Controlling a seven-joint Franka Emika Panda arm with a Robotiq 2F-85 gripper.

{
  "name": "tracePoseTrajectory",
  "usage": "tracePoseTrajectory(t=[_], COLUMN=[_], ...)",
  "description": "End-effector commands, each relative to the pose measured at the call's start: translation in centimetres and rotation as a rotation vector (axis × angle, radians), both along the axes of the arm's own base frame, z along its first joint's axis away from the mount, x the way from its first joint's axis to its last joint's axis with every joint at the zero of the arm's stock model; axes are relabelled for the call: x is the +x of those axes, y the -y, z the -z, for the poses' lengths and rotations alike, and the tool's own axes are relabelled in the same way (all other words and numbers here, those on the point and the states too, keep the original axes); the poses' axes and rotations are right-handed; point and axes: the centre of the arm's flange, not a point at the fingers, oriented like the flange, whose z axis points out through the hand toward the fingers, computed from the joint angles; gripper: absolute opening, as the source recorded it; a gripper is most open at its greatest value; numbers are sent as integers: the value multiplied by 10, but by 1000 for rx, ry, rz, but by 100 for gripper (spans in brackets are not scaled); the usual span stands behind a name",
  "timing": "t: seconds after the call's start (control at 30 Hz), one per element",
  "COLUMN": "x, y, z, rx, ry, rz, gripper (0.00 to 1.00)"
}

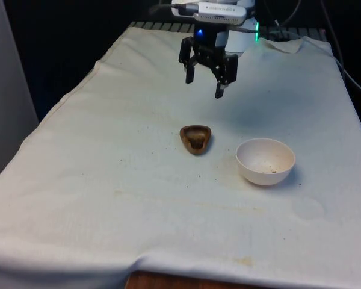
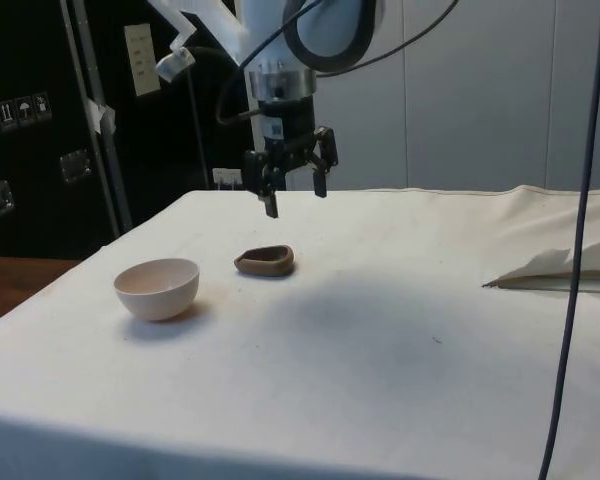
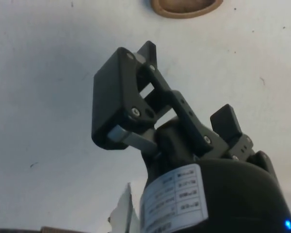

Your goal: Pour the coffee beans from the cup into the bowl.

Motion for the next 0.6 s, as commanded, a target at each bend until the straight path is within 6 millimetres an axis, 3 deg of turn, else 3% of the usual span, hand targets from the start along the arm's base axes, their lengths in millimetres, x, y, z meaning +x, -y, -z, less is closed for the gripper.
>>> tracePoseTrajectory(t=[0.0, 0.57], x=[2, 5], y=[4, 11], z=[1, 25], rx=[-14, -25], ry=[11, 53], rz=[13, 99], gripper=[100, 100])
